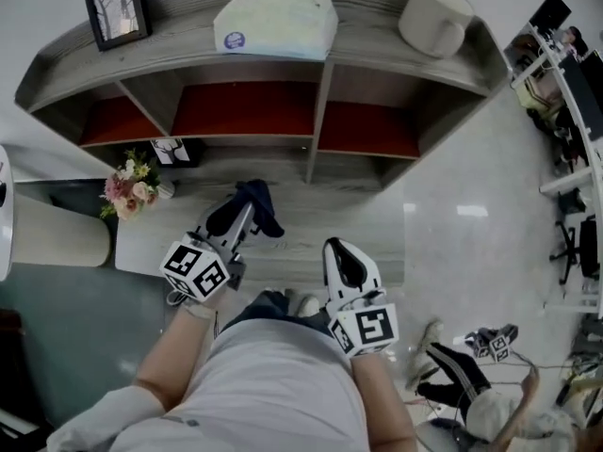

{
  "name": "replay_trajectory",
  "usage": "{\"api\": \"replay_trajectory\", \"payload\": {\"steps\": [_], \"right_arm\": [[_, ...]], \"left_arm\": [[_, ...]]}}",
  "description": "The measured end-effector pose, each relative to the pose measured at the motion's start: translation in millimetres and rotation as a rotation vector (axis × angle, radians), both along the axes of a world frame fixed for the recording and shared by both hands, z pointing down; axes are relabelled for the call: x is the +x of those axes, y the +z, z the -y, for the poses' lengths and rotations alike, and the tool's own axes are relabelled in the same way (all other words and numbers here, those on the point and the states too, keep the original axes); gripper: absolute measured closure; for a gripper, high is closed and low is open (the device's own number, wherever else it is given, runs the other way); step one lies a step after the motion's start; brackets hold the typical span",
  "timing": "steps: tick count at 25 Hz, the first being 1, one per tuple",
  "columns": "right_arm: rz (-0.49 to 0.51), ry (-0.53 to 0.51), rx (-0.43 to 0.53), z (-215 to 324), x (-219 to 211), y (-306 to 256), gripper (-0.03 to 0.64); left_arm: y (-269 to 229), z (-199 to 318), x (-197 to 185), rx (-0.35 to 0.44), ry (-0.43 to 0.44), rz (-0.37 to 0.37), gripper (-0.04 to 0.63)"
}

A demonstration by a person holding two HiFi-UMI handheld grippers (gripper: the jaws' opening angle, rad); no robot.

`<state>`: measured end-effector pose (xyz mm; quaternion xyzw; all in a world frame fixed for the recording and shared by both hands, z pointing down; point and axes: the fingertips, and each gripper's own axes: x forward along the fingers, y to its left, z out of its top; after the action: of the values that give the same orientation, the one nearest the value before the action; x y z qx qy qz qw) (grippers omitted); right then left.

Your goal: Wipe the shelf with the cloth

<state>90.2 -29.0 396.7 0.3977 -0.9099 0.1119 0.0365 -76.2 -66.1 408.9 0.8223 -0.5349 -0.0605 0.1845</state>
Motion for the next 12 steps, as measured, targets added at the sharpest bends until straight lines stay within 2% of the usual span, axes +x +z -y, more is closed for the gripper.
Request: {"api": "replay_trajectory", "payload": {"steps": [4, 12], "right_arm": [[-0.025, 0.040, -0.005, 6.7, -5.9, 6.3, 0.592], [-0.062, 0.187, -0.016, 17.1, 1.2, 14.2, 0.592]], "left_arm": [[12.8, 37.2, -2.4, 0.005, 0.035, -0.001, 0.522], [30.4, 108.6, 24.8, 0.028, 0.162, -0.039, 0.522]]}}
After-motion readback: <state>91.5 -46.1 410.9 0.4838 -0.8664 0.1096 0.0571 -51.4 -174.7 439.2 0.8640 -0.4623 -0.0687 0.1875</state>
